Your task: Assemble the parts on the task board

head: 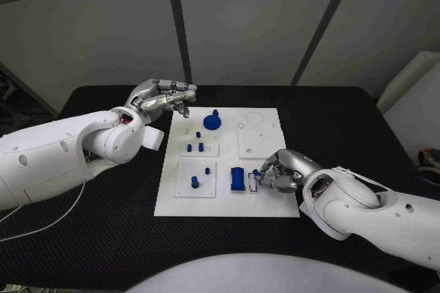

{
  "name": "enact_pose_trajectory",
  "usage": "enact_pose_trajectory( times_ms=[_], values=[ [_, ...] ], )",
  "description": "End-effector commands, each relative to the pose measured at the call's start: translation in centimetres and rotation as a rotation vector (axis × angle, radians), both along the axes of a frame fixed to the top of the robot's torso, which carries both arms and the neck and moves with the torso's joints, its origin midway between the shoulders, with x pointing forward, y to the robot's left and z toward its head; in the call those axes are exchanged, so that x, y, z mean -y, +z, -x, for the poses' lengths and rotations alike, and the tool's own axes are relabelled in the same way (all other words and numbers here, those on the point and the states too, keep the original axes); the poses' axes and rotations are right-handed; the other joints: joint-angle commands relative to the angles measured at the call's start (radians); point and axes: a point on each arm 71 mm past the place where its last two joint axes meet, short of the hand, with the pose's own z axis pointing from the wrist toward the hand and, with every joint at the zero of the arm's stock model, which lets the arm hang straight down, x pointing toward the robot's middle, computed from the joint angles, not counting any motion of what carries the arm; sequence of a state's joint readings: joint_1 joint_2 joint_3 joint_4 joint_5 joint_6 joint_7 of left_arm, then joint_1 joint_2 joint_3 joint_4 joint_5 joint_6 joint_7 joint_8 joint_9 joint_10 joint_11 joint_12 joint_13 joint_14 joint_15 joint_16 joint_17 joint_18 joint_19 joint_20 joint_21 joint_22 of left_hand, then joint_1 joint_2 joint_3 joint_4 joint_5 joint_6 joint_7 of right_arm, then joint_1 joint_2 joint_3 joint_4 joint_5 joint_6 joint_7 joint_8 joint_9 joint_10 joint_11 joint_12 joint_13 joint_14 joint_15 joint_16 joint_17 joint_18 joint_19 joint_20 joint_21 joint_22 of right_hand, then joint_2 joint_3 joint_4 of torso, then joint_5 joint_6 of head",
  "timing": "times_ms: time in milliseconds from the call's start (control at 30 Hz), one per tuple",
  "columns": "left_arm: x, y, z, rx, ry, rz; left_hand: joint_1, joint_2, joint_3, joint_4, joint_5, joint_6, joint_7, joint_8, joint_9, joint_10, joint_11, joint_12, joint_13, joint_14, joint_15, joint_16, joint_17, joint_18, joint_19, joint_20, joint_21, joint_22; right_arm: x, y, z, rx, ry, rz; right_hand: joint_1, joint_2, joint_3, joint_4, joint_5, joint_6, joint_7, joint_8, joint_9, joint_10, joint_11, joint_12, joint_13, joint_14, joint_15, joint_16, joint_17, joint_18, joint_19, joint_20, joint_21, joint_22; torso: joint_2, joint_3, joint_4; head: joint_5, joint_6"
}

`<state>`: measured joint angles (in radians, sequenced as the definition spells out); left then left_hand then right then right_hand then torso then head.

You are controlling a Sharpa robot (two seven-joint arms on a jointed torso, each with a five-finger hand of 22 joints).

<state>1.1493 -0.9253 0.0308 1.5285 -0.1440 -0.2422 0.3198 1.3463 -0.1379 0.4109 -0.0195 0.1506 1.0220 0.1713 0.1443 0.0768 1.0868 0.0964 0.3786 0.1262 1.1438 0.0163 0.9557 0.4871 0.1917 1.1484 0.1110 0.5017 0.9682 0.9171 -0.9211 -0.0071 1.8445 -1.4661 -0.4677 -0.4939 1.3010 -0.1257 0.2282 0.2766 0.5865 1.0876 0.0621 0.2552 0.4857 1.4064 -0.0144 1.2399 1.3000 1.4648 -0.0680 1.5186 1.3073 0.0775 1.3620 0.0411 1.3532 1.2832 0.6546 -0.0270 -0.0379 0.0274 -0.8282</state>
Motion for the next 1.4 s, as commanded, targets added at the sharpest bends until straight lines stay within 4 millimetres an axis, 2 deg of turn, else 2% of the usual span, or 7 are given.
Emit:
enact_pose_trajectory(
  times_ms=[33, 500, 767, 833, 967, 1067, 1400],
  values=[
    [0.15, 0.1, 0.05, 0.0, -0.012, 0.005, -0.005, 0.008, -0.005, 0.001, -0.003, -0.006, 0.001, 0.005, -0.001, -0.006, 0.001, 0.004, 0.002, -0.005, 0.005, 0.004, -0.001, -0.01, 0.002, 0.008, -0.005, -0.001, -0.45, -0.24, 0.06, -0.035, 0.032, 0.016, -0.019, 0.004, -0.007, 0.007, -0.001, 0.015, -0.007, 0.008, 0.004, 0.01, -0.003, 0.009, 0.004, 0.089, -0.007, 0.007, 0.184, -0.008, 0.01, 0.0, 0.005, 0.004, 0.0, 0.001, -0.0007, 0.003, -0.001],
    [0.17, 0.09, 0.05, -0.001, -0.013, 0.005, -0.004, 0.009, -0.006, 0.002, -0.002, -0.007, 0.002, 0.006, -0.002, -0.009, 0.001, 0.005, 0.002, -0.006, 0.005, 0.005, -0.001, -0.009, 0.003, 0.008, -0.006, -0.002, -0.89, -0.33, 0.05, -0.042, 0.043, 0.02, -0.058, 0.01, -0.041, 0.009, -0.018, 0.029, -0.016, 0.023, 0.016, 0.024, -0.01, 0.028, 0.022, 0.091, -0.014, 0.013, 0.194, -0.01, 0.018, -0.006, 0.011, 0.014, -0.001, 0.0012, -0.0009, 0.006, -0.004],
    [0.15, 0.09, 0.05, -0.002, -0.013, 0.005, -0.004, 0.009, -0.006, 0.002, -0.002, -0.007, 0.002, 0.006, -0.002, -0.009, 0.001, 0.005, 0.002, -0.006, 0.005, 0.005, -0.001, -0.009, 0.003, 0.008, -0.006, -0.002, -1.0, -0.34, 0.05, -0.041, 0.048, 0.024, -0.106, 0.021, -0.083, 0.012, -0.03, 0.033, -0.018, 0.032, 0.023, 0.032, -0.012, 0.041, 0.035, 0.092, -0.016, 0.015, 0.197, -0.011, 0.02, -0.009, 0.012, 0.016, -0.001, 0.0008, -0.0017, 0.007, -0.003],
    [0.15, 0.09, 0.05, -0.002, -0.013, 0.005, -0.004, 0.009, -0.006, 0.002, -0.002, -0.007, 0.002, 0.006, -0.002, -0.009, 0.001, 0.005, 0.002, -0.006, 0.005, 0.005, -0.001, -0.009, 0.003, 0.008, -0.006, -0.002, -1.01, -0.34, 0.04, -0.04, 0.048, 0.024, -0.123, 0.025, -0.098, 0.013, -0.052, 0.033, -0.018, 0.033, 0.025, 0.033, -0.012, 0.042, 0.037, 0.092, -0.016, 0.014, 0.197, -0.011, 0.02, -0.009, 0.011, 0.016, 0.0, 0.0005, -0.0015, 0.007, -0.002],
    [0.14, 0.08, 0.04, -0.002, -0.012, 0.005, -0.004, 0.009, -0.006, 0.002, -0.002, -0.007, 0.002, 0.006, -0.002, -0.009, 0.001, 0.005, 0.002, -0.006, 0.005, 0.005, -0.001, -0.009, 0.003, 0.008, -0.006, -0.002, -1.02, -0.32, 0.01, -0.036, 0.046, 0.021, -0.168, 0.04, -0.137, 0.014, -0.131, 0.032, -0.017, 0.035, 0.026, 0.034, -0.011, 0.042, 0.039, 0.092, -0.015, 0.014, 0.197, -0.011, 0.02, -0.008, 0.01, 0.016, 0.0, 0.0006, -0.0015, 0.007, -0.002],
    [0.12, 0.08, 0.04, -0.002, -0.012, 0.005, -0.004, 0.009, -0.006, 0.002, -0.002, -0.007, 0.002, 0.006, -0.002, -0.009, 0.001, 0.005, 0.002, -0.006, 0.005, 0.005, -0.001, -0.009, 0.003, 0.008, -0.006, -0.002, -0.99, -0.31, -0.01, -0.033, 0.044, 0.019, -0.192, 0.052, -0.159, 0.015, -0.16, 0.031, -0.017, 0.035, 0.026, 0.033, -0.01, 0.042, 0.04, 0.092, -0.014, 0.014, 0.197, -0.011, 0.02, -0.008, 0.01, 0.016, 0.0, 0.0007, -0.0014, 0.007, -0.002],
    [0.14, 0.07, 0.02, -0.003, -0.012, 0.005, -0.004, 0.009, -0.006, 0.002, -0.002, -0.007, 0.002, 0.006, -0.002, -0.009, 0.001, 0.005, 0.002, -0.006, 0.005, 0.005, -0.001, -0.009, 0.003, 0.008, -0.006, -0.002, -0.76, -0.25, 0.02, -0.029, 0.044, 0.019, -0.187, 0.063, -0.175, 0.008, -0.167, 0.029, -0.018, 0.036, 0.027, 0.033, -0.011, 0.042, 0.043, 0.091, -0.015, 0.014, 0.196, -0.01, 0.019, -0.008, 0.009, 0.016, -0.001, 0.0008, -0.001, 0.006, -0.004]
  ],
)
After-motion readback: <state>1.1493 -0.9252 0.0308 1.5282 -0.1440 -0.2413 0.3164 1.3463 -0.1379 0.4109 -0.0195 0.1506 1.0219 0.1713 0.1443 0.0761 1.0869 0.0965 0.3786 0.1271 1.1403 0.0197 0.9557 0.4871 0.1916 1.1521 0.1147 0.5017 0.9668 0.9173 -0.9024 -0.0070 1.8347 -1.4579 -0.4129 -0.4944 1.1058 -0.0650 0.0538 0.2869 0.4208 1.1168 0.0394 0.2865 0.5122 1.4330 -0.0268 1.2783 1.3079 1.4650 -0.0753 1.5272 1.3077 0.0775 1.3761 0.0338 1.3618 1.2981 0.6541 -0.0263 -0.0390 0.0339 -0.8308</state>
